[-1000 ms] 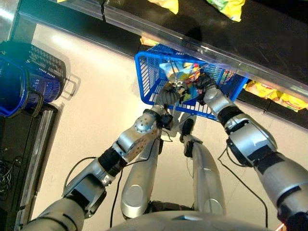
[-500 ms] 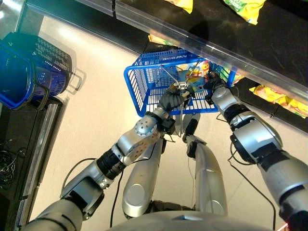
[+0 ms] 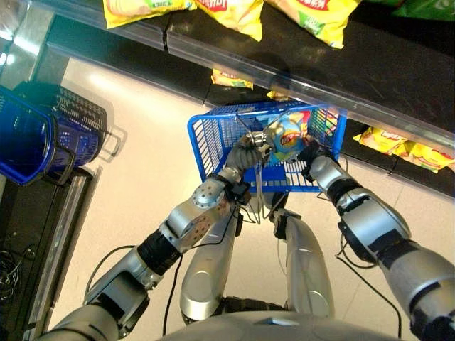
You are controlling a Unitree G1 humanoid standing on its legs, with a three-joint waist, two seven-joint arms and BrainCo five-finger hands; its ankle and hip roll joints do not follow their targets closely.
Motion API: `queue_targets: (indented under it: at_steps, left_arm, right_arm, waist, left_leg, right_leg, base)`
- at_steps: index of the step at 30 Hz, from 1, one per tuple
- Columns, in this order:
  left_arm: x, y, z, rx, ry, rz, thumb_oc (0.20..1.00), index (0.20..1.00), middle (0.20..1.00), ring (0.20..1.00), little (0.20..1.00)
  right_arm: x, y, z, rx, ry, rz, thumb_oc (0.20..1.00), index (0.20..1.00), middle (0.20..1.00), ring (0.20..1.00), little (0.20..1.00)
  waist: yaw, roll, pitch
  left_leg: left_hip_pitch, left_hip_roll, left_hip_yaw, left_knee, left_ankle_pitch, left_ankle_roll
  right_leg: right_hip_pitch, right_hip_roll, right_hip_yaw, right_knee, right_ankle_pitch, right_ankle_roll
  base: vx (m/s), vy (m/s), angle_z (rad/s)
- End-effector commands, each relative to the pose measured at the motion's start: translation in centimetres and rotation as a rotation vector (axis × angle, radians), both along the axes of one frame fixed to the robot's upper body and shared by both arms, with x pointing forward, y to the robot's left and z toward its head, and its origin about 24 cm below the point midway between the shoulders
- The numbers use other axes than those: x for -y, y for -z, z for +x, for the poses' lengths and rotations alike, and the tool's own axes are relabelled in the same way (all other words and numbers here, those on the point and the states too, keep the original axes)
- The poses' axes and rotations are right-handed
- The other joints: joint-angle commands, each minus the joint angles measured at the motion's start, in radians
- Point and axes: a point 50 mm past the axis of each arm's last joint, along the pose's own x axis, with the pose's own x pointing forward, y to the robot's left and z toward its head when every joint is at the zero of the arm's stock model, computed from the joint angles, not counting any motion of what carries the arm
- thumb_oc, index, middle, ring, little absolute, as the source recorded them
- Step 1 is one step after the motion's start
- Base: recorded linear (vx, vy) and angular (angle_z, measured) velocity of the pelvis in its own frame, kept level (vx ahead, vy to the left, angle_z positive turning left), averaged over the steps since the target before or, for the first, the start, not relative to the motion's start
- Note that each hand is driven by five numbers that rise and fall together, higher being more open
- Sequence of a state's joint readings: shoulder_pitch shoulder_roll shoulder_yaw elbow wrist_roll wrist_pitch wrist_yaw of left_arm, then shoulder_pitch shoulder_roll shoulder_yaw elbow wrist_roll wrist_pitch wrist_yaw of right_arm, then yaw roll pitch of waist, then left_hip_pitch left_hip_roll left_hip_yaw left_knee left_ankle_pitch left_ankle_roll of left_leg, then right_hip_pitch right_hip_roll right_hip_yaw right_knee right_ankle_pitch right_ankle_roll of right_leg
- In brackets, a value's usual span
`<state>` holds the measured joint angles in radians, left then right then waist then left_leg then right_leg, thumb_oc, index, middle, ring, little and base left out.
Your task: Pick up the snacks into the basket
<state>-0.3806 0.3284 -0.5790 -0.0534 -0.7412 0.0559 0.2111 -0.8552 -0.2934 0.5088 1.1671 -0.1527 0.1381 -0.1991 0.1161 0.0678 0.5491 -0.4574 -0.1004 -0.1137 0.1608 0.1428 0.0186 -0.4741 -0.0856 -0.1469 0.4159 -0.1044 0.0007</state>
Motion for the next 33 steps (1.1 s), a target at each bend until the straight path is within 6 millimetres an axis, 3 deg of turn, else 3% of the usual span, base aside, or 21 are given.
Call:
queue_targets:
  at_steps: [1,2,3,4,5,6,8,9,13,17,19,20,22,23,25,28,29,33]
  left_arm:
    - [-4.2,-3.5,-0.1,0.184,-0.177,-0.179,0.200,0.200,0.200,0.200,0.200]
    - [-4.2,-3.5,-0.1,0.185,-0.176,-0.179,0.200,0.200,0.200,0.200,0.200]
    - [-5.4,-2.3,-0.1,0.138,-0.230,-0.173,0.200,0.200,0.200,0.200,0.200]
    - [-8.1,0.3,-0.5,0.043,-0.340,-0.160,0.200,0.200,0.200,0.200,0.200]
    - [-8.1,0.3,-0.5,0.043,-0.340,-0.160,0.200,0.200,0.200,0.200,0.200]
    - [-10.5,2.1,-1.3,-0.018,-0.416,-0.139,0.200,0.200,0.200,0.200,0.200]
    - [-11.3,3.0,-1.8,-0.048,-0.441,-0.130,0.200,0.200,0.200,0.200,0.200]
    - [-12.9,4.1,-2.7,-0.080,-0.489,-0.101,0.200,0.200,0.200,0.200,0.200]
    - [-14.4,5.4,-3.8,-0.131,-0.535,-0.079,0.200,0.200,0.200,0.200,0.200]
    - [-14.9,6.2,-4.3,-0.159,-0.557,-0.050,0.200,0.200,0.200,0.200,0.200]
    - [-15.6,7.1,-4.6,-0.183,-0.610,-0.010,0.200,0.200,0.200,0.200,0.200]
    - [-15.6,7.0,-4.6,-0.182,-0.610,-0.009,0.200,0.200,0.200,0.200,0.200]
    - [-16.9,8.0,-5.1,-0.195,-0.654,0.126,0.200,0.200,0.200,0.200,0.200]
    - [-17.3,8.1,-5.1,-0.187,-0.661,0.178,0.200,0.200,0.200,0.200,0.200]
    - [-17.7,8.1,-5.2,-0.178,-0.673,0.215,0.200,0.200,0.200,0.200,0.200]
    - [-18.5,9.1,-6.1,-0.215,-0.701,0.307,0.200,0.200,0.200,0.200,0.200]
    - [-18.7,9.9,-6.6,-0.248,-0.692,0.362,0.200,0.200,0.200,0.200,0.200]
    - [-18.9,10.9,-7.5,-0.280,-0.688,0.427,0.200,0.200,0.200,0.200,0.200]
  right_arm:
    - [-0.8,0.3,-2.1,0.086,-0.160,0.050,1.000,1.000,1.000,1.000,1.000]
    - [-0.7,0.3,-2.1,0.086,-0.160,0.049,1.000,1.000,1.000,1.000,1.000]
    - [0.0,1.0,-3.3,0.076,-0.169,0.064,1.000,1.000,1.000,1.000,1.000]
    - [1.9,1.7,-5.3,0.058,-0.186,0.029,1.000,1.000,1.000,1.000,1.000]
    - [2.0,1.7,-5.3,0.058,-0.185,0.029,1.000,1.000,1.000,1.000,1.000]
    - [4.4,2.4,-7.4,0.032,-0.168,-0.034,1.000,1.000,1.000,1.000,1.000]
    - [5.2,2.7,-8.1,0.021,-0.158,-0.051,1.000,1.000,1.000,1.000,1.000]
    - [6.3,3.0,-9.7,0.002,-0.149,-0.061,1.000,1.000,1.000,1.000,1.000]
    - [7.4,3.1,-11.5,0.021,-0.102,-0.016,1.000,1.000,1.000,1.000,1.000]
    - [7.9,2.4,-12.5,0.073,-0.068,0.035,1.000,1.000,1.000,1.000,1.000]
    - [8.1,2.2,-13.0,0.175,0.031,0.218,1.000,1.000,1.000,1.000,1.000]
    - [8.1,2.2,-12.9,0.175,0.031,0.219,1.000,1.000,1.000,1.000,1.000]
    - [8.2,3.5,-13.5,0.217,0.179,0.419,1.000,1.000,1.000,1.000,1.000]
    - [8.5,3.8,-14.0,0.236,0.238,0.482,1.000,1.000,1.000,1.000,1.000]
    - [8.8,4.0,-14.3,0.257,0.285,0.520,1.000,1.000,1.000,1.000,1.000]
    - [8.9,4.5,-14.5,0.335,0.438,0.661,1.000,1.000,1.000,1.000,1.000]
    - [9.2,4.4,-14.5,0.375,0.501,0.695,1.000,1.000,1.000,1.000,1.000]
    - [9.2,3.8,-14.1,0.422,0.521,0.698,1.000,1.000,1.000,1.000,1.000]
  waist:
    - [-0.036,-0.048,-0.029]
    - [-0.037,-0.049,-0.029]
    - [-0.042,-0.064,-0.029]
    - [-0.051,-0.084,-0.029]
    - [-0.050,-0.084,-0.031]
    - [-0.057,-0.102,-0.064]
    - [-0.058,-0.108,-0.082]
    - [-0.062,-0.120,-0.115]
    - [-0.080,-0.148,-0.174]
    - [-0.092,-0.155,-0.201]
    - [-0.106,-0.151,-0.212]
    - [-0.105,-0.153,-0.215]
    - [-0.102,-0.139,-0.224]
    - [-0.104,-0.135,-0.232]
    - [-0.100,-0.133,-0.242]
    - [-0.089,-0.119,-0.279]
    - [-0.084,-0.117,-0.302]
    - [-0.072,-0.112,-0.329]
  left_leg:
    - [0.106,0.017,0.050,0.075,-0.183,-0.006]
    - [0.105,0.016,0.050,0.072,-0.179,-0.005]
    - [0.127,0.017,0.058,0.073,-0.187,-0.002]
    - [0.174,0.023,0.074,0.070,-0.203,0.006]
    - [0.172,0.022,0.074,0.067,-0.199,0.006]
    - [0.208,0.026,0.089,0.046,-0.205,0.014]
    - [0.225,0.028,0.097,0.033,-0.207,0.018]
    - [0.262,0.030,0.107,0.010,-0.216,0.028]
    - [0.303,0.029,0.128,-0.030,-0.214,0.038]
    - [0.306,0.022,0.131,-0.014,-0.227,0.043]
    - [0.316,0.033,0.135,-0.008,-0.230,0.044]
    - [0.312,0.032,0.136,-0.011,-0.225,0.044]
    - [0.335,0.060,0.149,-0.028,-0.220,0.042]
    - [0.340,0.063,0.143,-0.035,-0.215,0.039]
    - [0.340,0.065,0.137,-0.041,-0.207,0.036]
    - [0.358,0.104,0.146,-0.067,-0.194,0.023]
    - [0.363,0.127,0.144,-0.078,-0.181,0.004]
    - [0.366,0.168,0.145,-0.080,-0.169,-0.029]
  right_leg:
    - [0.140,-0.085,0.032,-0.220,0.136,0.135]
    - [0.139,-0.086,0.032,-0.222,0.139,0.135]
    - [0.162,-0.085,0.040,-0.230,0.143,0.139]
    - [0.207,-0.085,0.051,-0.246,0.149,0.147]
    - [0.205,-0.085,0.051,-0.249,0.152,0.147]
    - [0.232,-0.084,0.062,-0.271,0.166,0.161]
    - [0.242,-0.084,0.066,-0.280,0.173,0.168]
    - [0.263,-0.084,0.075,-0.291,0.179,0.179]
    - [0.278,-0.083,0.097,-0.310,0.193,0.188]
    - [0.281,-0.079,0.112,-0.313,0.192,0.186]
    - [0.279,-0.059,0.112,-0.291,0.181,0.183]
    - [0.275,-0.060,0.113,-0.292,0.184,0.183]
    - [0.300,-0.065,0.074,-0.254,0.153,0.174]
    - [0.315,-0.059,0.090,-0.245,0.136,0.170]
    - [0.324,-0.059,0.102,-0.241,0.129,0.166]
    - [0.356,-0.100,0.101,-0.228,0.131,0.163]
    - [0.382,-0.135,0.118,-0.236,0.157,0.170]
    - [0.411,-0.199,0.145,-0.255,0.199,0.186]
  base:
    - [0.04,0.065,-0.21]
    - [0.08,0.078,-0.40]
    - [0.08,0.054,-0.48]
    - [0.08,0.053,-0.49]
    - [0.13,0.086,-0.31]
    - [0.08,0.049,-0.19]
    - [0.13,0.077,-0.33]
    - [0.13,0.078,-0.33]
    - [0.11,0.064,-0.36]
    - [0.05,0.027,-0.14]
    - [0.03,0.025,-0.05]
    - [-0.02,0.010,-0.06]
    - [-0.01,-0.031,-0.17]
    - [0.01,-0.076,-0.32]
    - [0.00,-0.060,-0.19]
    - [0.01,-0.207,-0.15]
    - [-0.01,-0.273,-0.33]
    - [-0.03,-0.289,-0.27]
